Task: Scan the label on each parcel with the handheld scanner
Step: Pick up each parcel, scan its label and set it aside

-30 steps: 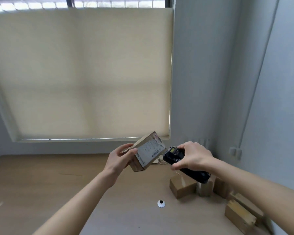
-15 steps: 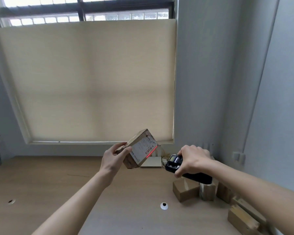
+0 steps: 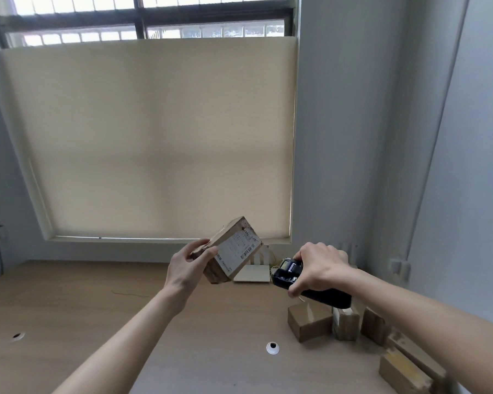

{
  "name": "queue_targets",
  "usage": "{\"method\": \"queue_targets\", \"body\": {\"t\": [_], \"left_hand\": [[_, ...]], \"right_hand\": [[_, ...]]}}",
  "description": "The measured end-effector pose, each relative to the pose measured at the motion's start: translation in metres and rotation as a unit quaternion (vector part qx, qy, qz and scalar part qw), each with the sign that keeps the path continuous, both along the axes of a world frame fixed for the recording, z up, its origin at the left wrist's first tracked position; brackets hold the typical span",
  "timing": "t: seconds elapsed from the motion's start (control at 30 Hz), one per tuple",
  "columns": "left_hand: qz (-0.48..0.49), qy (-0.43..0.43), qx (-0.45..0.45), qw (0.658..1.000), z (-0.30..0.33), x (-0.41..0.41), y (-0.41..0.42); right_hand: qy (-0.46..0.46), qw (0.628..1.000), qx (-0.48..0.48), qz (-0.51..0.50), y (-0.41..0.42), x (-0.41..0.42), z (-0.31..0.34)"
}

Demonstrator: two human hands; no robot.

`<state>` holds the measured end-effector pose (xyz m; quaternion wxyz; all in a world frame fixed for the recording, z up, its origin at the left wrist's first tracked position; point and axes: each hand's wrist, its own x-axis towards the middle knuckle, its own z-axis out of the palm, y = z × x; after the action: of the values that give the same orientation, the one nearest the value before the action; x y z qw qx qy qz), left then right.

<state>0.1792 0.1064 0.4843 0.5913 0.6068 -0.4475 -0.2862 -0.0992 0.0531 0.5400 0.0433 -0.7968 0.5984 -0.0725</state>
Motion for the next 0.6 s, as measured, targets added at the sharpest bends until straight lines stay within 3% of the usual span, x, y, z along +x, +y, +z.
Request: {"method": "queue_targets", "body": {"t": [0.23, 0.43, 0.6], "left_hand": [[0.014, 0.062, -0.005, 0.998, -0.007, 0.005, 0.016], [0.035, 0.179, 0.000, 0.983, -0.021, 0.036, 0.046], [0.033, 0.190, 0.030, 0.981, -0.029, 0.096, 0.106]], "right_hand": [[-0.102, 0.991, 0.067, 0.062, 0.004, 0.014, -0.007], [-0.314, 0.920, 0.160, 0.173, 0.020, 0.082, -0.017], [-0.343, 0.883, 0.203, 0.248, 0.050, 0.167, -0.020]]}}
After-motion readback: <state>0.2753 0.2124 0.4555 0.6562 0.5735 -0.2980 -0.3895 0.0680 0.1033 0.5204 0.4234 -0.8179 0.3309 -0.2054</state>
